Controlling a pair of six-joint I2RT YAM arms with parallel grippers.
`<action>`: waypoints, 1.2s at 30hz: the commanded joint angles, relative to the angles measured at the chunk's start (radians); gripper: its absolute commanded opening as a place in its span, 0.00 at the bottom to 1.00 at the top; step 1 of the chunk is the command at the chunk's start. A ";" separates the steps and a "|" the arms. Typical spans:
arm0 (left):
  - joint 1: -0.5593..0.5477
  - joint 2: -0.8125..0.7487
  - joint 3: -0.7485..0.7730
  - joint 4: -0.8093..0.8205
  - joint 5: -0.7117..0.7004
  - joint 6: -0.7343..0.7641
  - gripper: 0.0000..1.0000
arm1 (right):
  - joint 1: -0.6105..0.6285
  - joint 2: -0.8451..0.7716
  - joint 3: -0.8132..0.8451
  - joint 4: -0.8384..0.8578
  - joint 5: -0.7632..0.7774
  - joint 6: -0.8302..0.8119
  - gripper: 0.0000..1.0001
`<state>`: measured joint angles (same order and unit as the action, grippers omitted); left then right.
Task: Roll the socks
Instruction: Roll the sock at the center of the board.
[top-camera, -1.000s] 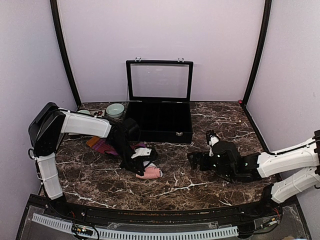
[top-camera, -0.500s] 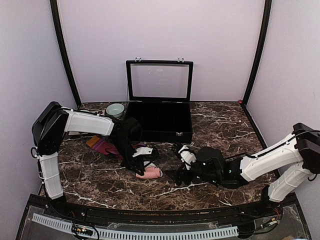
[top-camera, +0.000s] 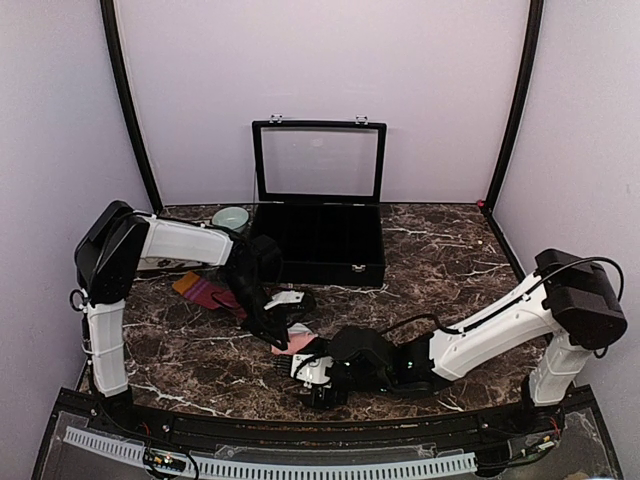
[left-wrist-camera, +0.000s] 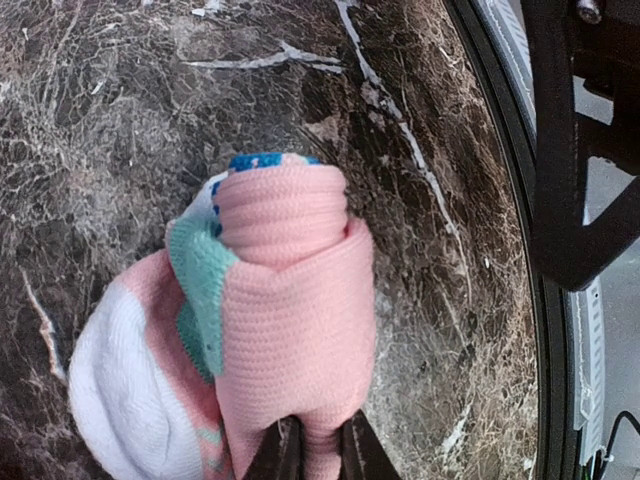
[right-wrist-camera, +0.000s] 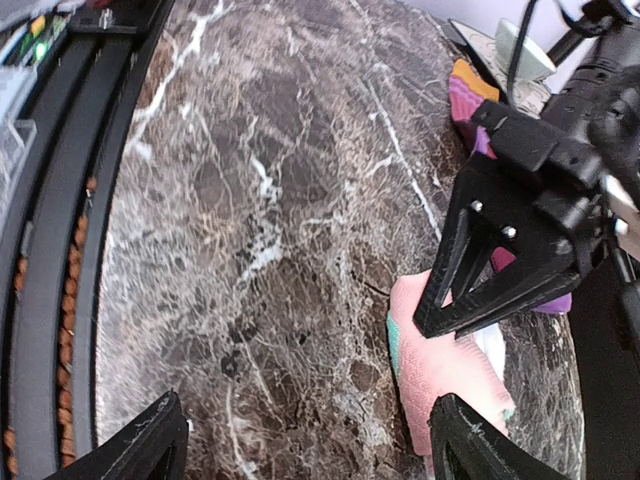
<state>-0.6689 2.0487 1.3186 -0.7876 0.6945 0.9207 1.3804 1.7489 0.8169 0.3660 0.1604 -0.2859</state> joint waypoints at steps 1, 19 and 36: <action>0.009 0.172 -0.076 -0.079 -0.349 0.021 0.16 | -0.009 0.039 0.050 -0.011 0.025 -0.161 0.83; 0.019 0.226 0.006 -0.147 -0.401 0.040 0.16 | -0.162 0.182 0.118 0.085 -0.102 -0.226 0.80; 0.034 0.239 0.047 -0.145 -0.420 0.023 0.17 | -0.192 0.266 0.100 0.086 -0.148 -0.182 0.56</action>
<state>-0.6495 2.1391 1.4460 -0.9455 0.7074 0.9581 1.1957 1.9644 0.9436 0.4641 0.0273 -0.5068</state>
